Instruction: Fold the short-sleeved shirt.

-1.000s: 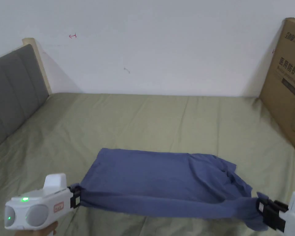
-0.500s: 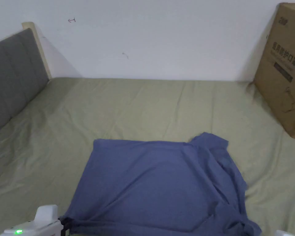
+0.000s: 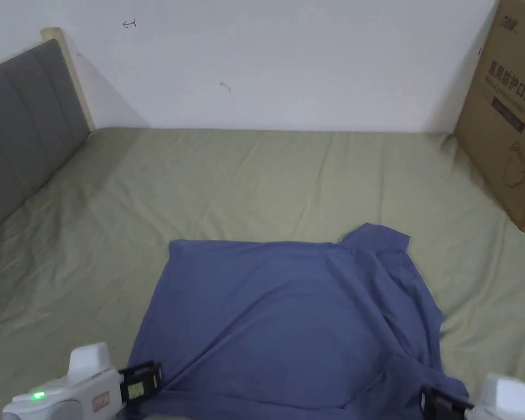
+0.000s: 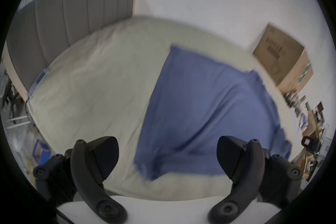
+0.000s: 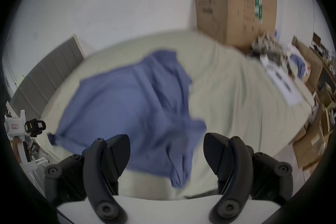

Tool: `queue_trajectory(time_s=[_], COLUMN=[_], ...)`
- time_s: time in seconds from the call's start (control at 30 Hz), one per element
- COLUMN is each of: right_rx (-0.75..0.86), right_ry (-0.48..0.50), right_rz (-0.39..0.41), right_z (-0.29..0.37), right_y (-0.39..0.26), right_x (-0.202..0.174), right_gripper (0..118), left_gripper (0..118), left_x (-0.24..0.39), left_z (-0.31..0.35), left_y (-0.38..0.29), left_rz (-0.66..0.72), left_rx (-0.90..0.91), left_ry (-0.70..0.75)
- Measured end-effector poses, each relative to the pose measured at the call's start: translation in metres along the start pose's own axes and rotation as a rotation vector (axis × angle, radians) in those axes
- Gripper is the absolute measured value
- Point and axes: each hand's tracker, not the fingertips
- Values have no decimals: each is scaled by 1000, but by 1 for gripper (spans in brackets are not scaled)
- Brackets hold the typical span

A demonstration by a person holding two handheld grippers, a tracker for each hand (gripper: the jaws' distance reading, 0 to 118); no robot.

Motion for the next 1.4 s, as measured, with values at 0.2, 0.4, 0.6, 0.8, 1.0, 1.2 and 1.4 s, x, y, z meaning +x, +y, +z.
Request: queue_trajectory(time_s=[0.2, 0.4, 0.6, 0.8, 1.0, 1.2, 1.4], right_rx=[335, 527, 590, 586, 558, 513, 458], right_ry=[-7, -64, -118, -96, -60, -40, -38], right_rz=[57, 103, 126, 149, 140, 163, 171], right_z=[54, 84, 94, 91, 84, 73, 62], right_y=[79, 109, 109, 110, 107, 98, 88], right_x=[-41, -67, -79, -79, -77, -75, -74], right_gripper=[86, 82, 0, 0, 0, 0, 0], left_gripper=[111, 97, 0, 0, 0, 14, 98], left_x=[63, 106, 111, 104, 73, 22, -15], left_z=[69, 106, 108, 104, 82, 49, 7], left_y=[52, 72, 73, 72, 58, 19, -17], left_rz=[-166, -247, -234, -239, -202, -148, -35], left_rx=[342, 575, 598, 564, 384, 145, -93], left_ry=[-70, -30, -73, -86, -83, 2, 111])
